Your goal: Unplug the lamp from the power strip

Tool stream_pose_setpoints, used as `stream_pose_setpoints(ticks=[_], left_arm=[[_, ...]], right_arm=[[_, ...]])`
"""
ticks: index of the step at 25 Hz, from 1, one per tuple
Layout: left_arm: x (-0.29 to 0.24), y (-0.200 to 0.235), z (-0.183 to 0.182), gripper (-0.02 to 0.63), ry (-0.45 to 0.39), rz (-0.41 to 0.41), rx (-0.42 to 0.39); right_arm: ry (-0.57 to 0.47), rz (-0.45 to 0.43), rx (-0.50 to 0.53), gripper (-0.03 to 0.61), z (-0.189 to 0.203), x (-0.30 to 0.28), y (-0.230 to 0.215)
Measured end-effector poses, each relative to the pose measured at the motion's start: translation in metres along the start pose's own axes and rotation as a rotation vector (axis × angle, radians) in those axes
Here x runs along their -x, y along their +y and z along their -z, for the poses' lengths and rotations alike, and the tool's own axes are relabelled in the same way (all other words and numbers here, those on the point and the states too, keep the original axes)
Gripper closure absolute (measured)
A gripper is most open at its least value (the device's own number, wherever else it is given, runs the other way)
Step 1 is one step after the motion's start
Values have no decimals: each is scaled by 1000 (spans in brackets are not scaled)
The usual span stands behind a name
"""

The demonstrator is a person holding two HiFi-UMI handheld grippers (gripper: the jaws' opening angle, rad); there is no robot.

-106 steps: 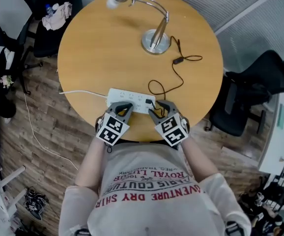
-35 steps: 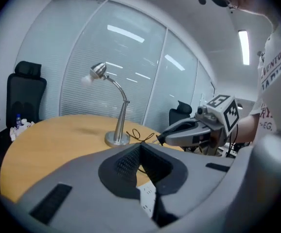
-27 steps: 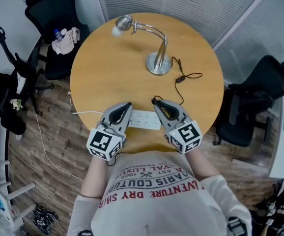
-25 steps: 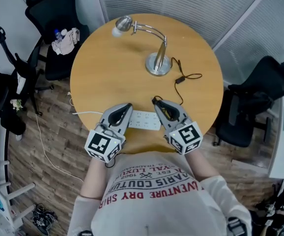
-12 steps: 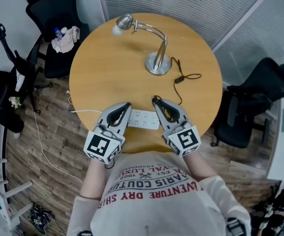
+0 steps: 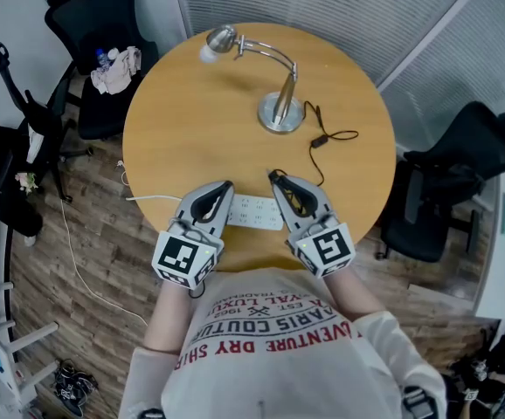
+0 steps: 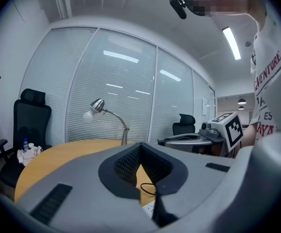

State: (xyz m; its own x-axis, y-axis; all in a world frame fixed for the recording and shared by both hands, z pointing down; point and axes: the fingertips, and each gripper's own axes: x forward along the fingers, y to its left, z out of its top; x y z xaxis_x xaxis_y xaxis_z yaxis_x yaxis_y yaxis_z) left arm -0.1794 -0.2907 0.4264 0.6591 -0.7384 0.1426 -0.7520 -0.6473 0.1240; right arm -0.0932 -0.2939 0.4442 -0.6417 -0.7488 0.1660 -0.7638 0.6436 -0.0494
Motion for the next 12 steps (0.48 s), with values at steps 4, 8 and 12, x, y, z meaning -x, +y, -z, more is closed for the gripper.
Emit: stream_pose_setpoints(ticks=[4,8,12], left_arm=[[0,1,2,584,15,-4,-10],[-2,0,2,583,23,-1,-35],[-2,1,1,583,18,2,-28]], right_arm=[[-1,7,-5,506,0,-1,0],[2,10,-6,506,1,-3,0],[7,7,4,508,-1,-7,2]])
